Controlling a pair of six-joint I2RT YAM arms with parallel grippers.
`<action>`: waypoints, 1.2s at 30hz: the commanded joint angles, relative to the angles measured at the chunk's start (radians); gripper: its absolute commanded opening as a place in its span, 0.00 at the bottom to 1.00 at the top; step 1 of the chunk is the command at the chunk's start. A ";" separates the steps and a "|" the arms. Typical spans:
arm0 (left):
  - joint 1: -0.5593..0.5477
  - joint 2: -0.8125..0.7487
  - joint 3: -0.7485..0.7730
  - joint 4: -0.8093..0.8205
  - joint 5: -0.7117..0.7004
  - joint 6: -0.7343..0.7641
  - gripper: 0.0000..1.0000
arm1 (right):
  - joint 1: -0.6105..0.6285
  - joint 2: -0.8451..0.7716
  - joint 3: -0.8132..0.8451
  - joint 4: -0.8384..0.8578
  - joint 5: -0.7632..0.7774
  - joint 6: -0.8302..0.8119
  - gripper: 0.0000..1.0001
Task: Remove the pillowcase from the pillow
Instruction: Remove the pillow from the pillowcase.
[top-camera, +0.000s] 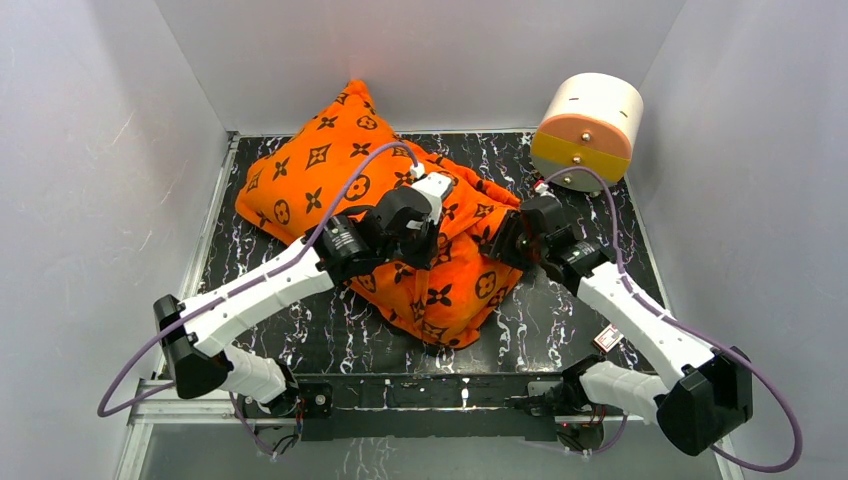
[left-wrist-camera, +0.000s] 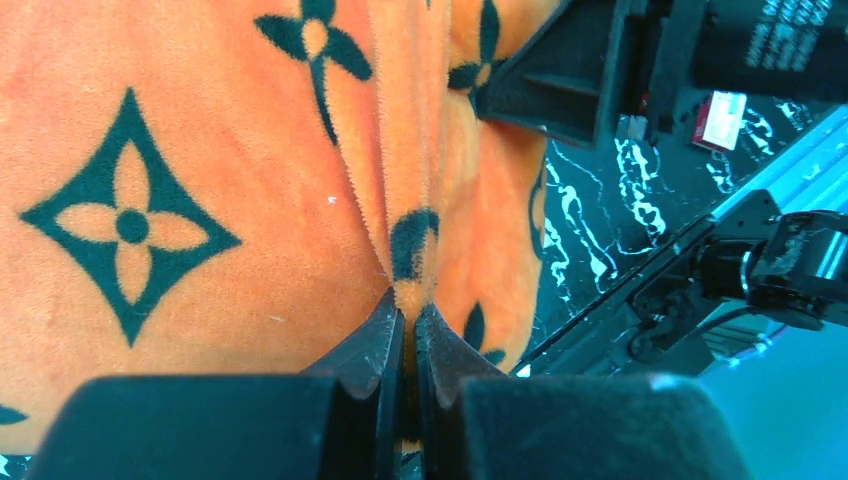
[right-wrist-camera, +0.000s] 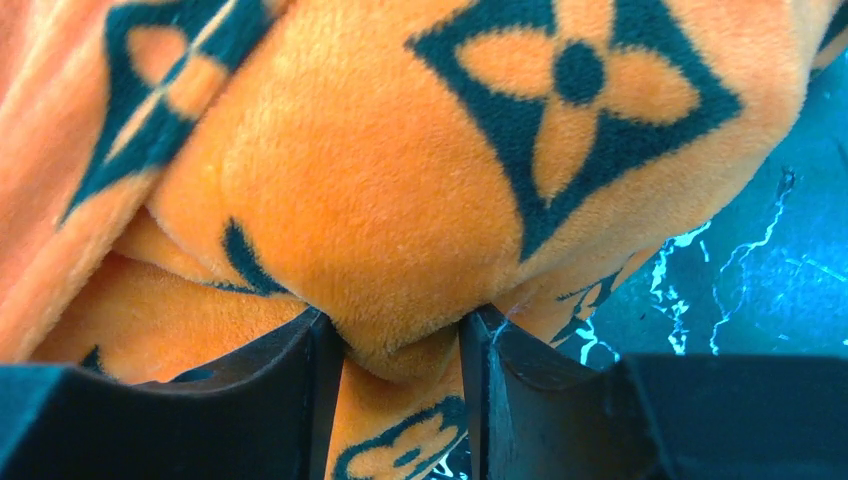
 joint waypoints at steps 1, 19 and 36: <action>-0.040 -0.097 -0.017 -0.055 0.072 -0.044 0.00 | -0.117 0.036 0.071 0.095 -0.012 -0.113 0.50; -0.144 -0.138 0.036 -0.063 -0.348 -0.092 0.00 | -0.224 0.101 0.181 0.064 -0.560 -0.263 0.94; 0.158 -0.197 -0.165 0.031 -0.222 -0.163 0.00 | 0.173 0.089 0.331 0.046 -0.074 -0.088 0.89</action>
